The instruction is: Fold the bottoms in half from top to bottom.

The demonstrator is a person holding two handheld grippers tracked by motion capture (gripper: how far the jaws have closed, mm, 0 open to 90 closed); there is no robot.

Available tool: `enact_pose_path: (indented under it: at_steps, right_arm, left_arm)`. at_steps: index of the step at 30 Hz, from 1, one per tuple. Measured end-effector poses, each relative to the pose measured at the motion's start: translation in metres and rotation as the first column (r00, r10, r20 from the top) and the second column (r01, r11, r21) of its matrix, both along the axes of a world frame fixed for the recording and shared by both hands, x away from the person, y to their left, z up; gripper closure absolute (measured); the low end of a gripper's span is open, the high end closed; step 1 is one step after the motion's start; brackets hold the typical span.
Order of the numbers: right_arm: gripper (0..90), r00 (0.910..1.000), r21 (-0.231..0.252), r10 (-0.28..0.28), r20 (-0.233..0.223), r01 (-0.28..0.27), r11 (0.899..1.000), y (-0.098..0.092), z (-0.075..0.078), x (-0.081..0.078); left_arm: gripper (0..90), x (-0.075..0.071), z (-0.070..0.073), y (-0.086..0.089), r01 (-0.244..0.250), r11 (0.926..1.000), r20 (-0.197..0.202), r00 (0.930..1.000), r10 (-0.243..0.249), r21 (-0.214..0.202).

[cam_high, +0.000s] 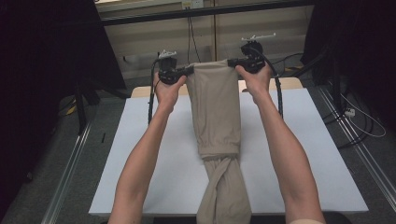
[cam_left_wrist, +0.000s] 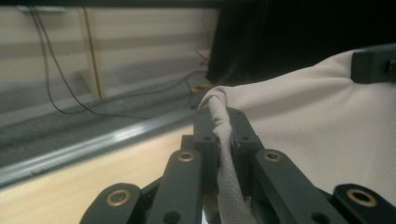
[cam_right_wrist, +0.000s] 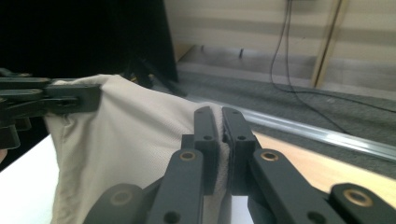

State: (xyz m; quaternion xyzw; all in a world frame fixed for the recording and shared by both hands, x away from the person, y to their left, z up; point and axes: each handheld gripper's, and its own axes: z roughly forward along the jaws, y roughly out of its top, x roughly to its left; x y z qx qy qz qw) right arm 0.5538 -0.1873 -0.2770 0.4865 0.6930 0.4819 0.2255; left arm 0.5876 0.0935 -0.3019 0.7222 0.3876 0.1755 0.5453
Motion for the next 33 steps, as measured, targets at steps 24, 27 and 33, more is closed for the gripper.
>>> enact_pose_path:
  at_steps: [24, 27, 33]
  right_arm:
    - [62.4, 0.9249, -0.091, 0.356, -0.133, -0.369, 0.925, 0.032, -0.113, -0.141]
    - [66.0, 0.8760, -0.080, 0.453, -0.165, -0.470, 0.879, 0.049, -0.128, -0.174]
    - [65.2, 0.7591, -0.109, 0.607, -0.234, -0.641, 0.759, 0.090, -0.148, -0.222]
  left_arm:
    - [23.1, -0.108, -0.087, 0.027, 0.106, 0.9894, -0.122, 0.9881, -0.093, 0.100]
    - [20.3, -0.133, -0.099, 0.035, 0.131, 0.9855, -0.125, 0.9852, -0.117, 0.108]
    - [16.0, -0.170, -0.118, 0.049, 0.182, 0.9682, -0.150, 0.9762, -0.156, 0.172]
